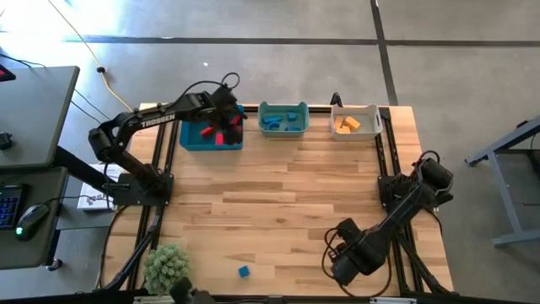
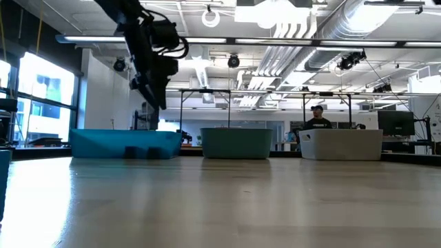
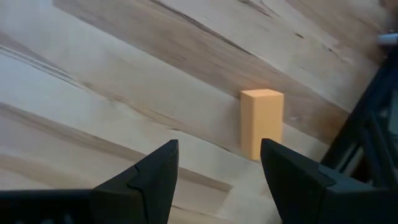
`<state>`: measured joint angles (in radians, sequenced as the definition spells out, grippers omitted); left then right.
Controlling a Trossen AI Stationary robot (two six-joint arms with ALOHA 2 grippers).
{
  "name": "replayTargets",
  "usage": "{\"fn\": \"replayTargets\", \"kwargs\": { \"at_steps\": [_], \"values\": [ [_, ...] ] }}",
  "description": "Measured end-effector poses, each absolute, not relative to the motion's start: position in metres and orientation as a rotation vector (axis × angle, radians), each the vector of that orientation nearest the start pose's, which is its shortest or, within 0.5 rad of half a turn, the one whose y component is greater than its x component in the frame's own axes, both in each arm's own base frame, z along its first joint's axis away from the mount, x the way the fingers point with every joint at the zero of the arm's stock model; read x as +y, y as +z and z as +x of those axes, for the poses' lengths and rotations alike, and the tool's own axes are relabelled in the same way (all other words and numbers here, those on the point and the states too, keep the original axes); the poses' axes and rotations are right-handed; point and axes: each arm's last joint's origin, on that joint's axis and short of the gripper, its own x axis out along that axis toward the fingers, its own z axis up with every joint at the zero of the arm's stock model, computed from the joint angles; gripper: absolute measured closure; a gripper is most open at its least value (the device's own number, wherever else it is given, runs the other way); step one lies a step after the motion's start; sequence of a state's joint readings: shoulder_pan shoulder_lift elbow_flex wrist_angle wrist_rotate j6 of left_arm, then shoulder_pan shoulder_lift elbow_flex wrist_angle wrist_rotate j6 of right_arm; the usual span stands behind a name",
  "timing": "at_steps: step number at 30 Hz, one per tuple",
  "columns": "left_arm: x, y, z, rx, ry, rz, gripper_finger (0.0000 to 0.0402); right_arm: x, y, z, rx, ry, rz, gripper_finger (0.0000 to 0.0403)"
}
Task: Sort & place blocks by color
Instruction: Put the yellow block into the gray bin
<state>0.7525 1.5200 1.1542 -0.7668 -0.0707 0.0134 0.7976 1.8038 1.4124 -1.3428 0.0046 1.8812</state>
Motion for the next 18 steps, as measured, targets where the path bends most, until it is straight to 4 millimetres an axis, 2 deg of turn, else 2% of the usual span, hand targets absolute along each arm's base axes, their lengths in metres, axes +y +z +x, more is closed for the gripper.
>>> {"fn": "replayTargets", "kwargs": {
  "at_steps": [9, 18],
  "values": [
    [0.167, 0.26, 0.253, 1.039, 0.617, -0.385, 0.0188, 0.235, 0.229, 0.195, 1.462, -0.997, 0.578, 0.0187],
    [0.125, 0.259, 0.274, 1.04, 0.546, -0.438, 0.0188, 0.241, 0.23, 0.179, 1.475, -0.994, 0.49, 0.0187]
  ]
}}
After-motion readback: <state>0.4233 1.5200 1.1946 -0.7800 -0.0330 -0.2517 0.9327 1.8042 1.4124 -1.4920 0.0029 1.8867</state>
